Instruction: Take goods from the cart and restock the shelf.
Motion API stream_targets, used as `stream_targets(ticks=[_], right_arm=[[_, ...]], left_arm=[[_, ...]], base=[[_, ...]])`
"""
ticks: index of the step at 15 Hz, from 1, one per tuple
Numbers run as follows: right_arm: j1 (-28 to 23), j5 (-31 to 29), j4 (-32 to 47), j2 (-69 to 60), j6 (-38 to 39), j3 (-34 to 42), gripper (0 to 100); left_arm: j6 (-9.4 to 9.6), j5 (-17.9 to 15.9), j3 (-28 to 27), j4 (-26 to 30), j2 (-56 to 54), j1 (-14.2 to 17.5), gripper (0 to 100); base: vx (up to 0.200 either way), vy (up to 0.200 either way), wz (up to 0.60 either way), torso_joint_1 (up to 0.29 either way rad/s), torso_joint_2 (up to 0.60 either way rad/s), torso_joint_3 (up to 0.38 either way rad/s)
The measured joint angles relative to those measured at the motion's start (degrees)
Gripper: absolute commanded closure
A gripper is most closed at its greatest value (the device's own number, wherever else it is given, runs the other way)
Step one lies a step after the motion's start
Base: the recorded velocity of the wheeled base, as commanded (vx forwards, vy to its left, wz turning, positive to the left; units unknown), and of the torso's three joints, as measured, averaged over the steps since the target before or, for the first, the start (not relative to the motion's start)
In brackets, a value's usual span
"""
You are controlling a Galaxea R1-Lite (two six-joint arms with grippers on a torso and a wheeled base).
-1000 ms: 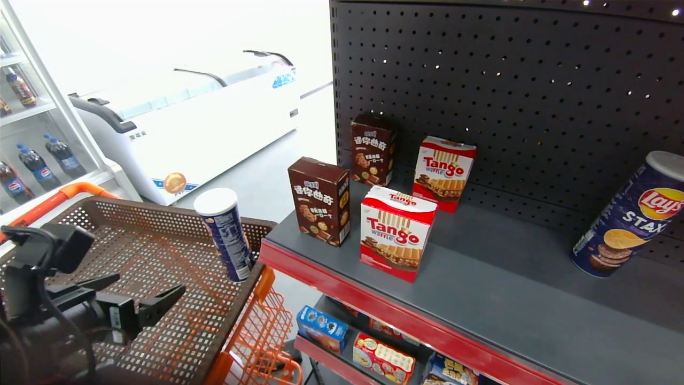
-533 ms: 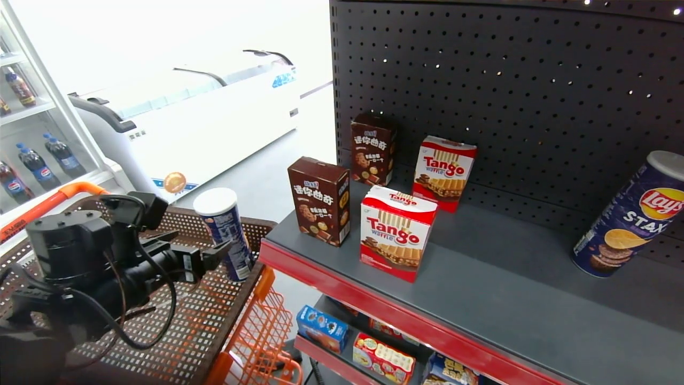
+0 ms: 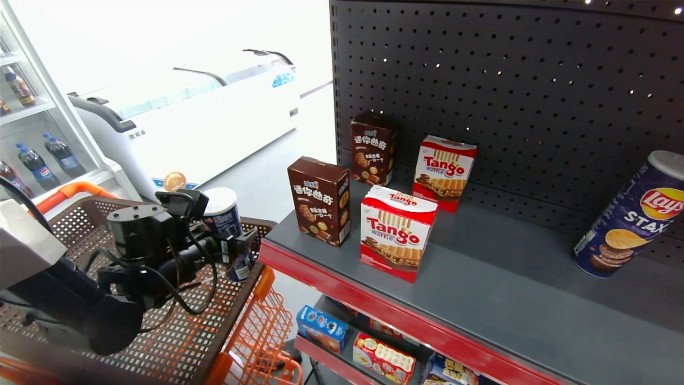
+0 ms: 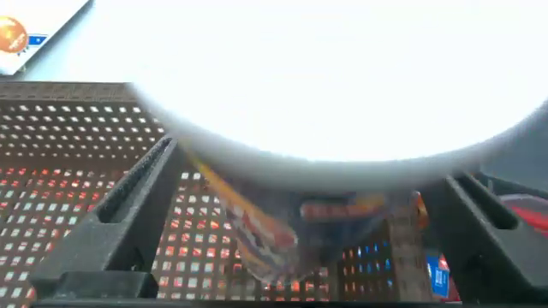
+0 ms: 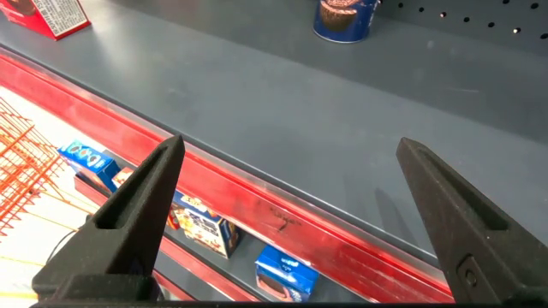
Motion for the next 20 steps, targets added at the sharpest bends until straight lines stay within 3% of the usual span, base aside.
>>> stream_targets(ticks=[5,6,10,15,17,20], right_arm=[[0.00,-0.02,-0.02,0.00,0.02,0.00,0],[0.00,0.00,0.00,0.00,0.00,0.00,0],[0.00,-0.02,0.00,0.00,0.02,0.00,0],[0.00,0.00,-0.02,0.00,0.02,0.00,0],[0.00,0.00,0.00,0.00,0.00,0.00,0],[0.00,-0.02,0.00,0.00,0.02,0.00,0]], left_arm=[[0.00,0.02,-3.12,-1.45,3.54,-0.35,0],[0.00,0.00,-3.32,-1.51,3.91,-0.50,100],[0.28,-0.02,-4.63,-1.54,4.97,-0.80,100],[5.72,0.05,-4.85,-1.45,5.02,-0.80,100],[6.90,0.09,-4.77,-1.07,3.89,-0.57,100],[7.18,-0.06,-4.58,0.33,-1.01,-0.50,100]], base=[[0.000,0.000,0.00,0.000,0.00,0.000],[0.000,0.000,0.00,0.000,0.00,0.000],[0.000,0.000,0.00,0.000,0.00,0.000],[0.000,0.000,0.00,0.000,0.00,0.000],[0.000,0.000,0.00,0.000,0.00,0.000],[0.000,0.000,0.00,0.000,0.00,0.000]])
